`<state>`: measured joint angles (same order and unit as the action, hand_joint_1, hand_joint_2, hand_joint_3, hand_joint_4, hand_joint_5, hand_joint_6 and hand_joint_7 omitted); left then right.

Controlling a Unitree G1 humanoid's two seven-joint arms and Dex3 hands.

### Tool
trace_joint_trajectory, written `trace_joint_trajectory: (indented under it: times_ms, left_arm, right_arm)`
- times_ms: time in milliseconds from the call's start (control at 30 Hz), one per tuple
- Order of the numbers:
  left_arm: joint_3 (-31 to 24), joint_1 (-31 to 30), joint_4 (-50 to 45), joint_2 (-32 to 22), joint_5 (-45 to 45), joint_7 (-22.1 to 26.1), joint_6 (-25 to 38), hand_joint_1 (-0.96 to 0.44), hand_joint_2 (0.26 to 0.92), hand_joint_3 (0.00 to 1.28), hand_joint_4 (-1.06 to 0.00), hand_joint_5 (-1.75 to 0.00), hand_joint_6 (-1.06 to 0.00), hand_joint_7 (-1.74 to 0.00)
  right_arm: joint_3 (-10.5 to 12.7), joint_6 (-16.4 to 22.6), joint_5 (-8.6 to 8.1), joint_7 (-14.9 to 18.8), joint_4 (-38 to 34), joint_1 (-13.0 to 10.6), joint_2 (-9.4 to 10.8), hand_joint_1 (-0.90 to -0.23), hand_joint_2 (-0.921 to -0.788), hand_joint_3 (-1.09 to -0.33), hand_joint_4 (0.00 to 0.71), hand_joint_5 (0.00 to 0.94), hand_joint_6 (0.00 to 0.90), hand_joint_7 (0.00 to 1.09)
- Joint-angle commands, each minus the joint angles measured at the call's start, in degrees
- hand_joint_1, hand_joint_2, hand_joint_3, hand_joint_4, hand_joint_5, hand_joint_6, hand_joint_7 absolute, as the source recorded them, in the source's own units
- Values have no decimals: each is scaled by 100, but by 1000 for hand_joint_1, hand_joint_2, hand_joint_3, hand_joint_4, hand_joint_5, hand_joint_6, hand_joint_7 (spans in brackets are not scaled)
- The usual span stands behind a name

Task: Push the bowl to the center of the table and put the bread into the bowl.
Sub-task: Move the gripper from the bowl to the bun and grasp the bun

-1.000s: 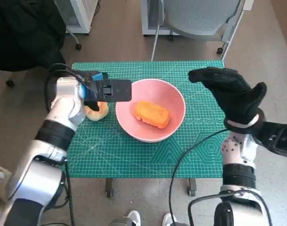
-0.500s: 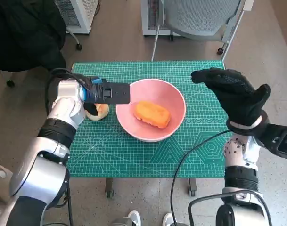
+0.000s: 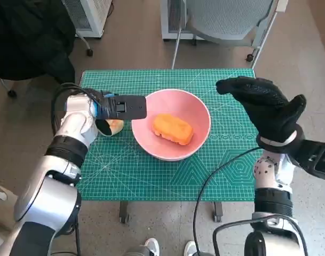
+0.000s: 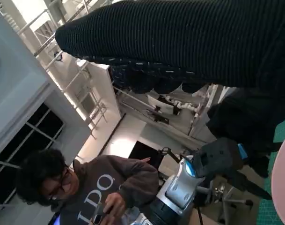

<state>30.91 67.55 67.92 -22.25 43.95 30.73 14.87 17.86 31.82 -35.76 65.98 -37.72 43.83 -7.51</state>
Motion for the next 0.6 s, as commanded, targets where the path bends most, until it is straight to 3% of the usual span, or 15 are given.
trace_joint_trajectory:
  times_ms: [33, 200, 333, 433, 600]
  left_arm:
    - [6, 71, 49, 27, -89, 28, 51, -297, 702, 10, -16, -1485, -120, 0]
    - [-23, -3, 108, 99, -163, 32, 106, -286, 704, 6, -45, -1211, -117, -1]
    - [-15, -23, 172, 128, -224, -18, 111, -271, 704, 3, -75, -1179, -117, -1]
    - [-28, -62, 277, 166, -267, -117, 86, -242, 702, 3, -84, -1222, -117, 0]
    - [-57, -109, 388, 203, -334, -282, 53, -193, 702, 6, -83, -1517, -121, -1]
  right_arm:
    - [-5, -23, 31, -9, -28, -135, -2, -647, -921, -682, 176, 0, 233, 2]
    - [-11, -11, 51, -14, -68, -114, -9, -647, -921, -676, 177, 1, 234, 2]
    - [-12, -26, 47, -7, -74, -107, -21, -647, -921, -674, 178, 1, 234, 3]
    - [-23, -52, 47, -14, -32, -120, -30, -648, -921, -674, 178, 1, 235, 3]
    - [-24, -85, 32, 4, -9, -136, -42, -649, -921, -673, 179, 1, 235, 3]
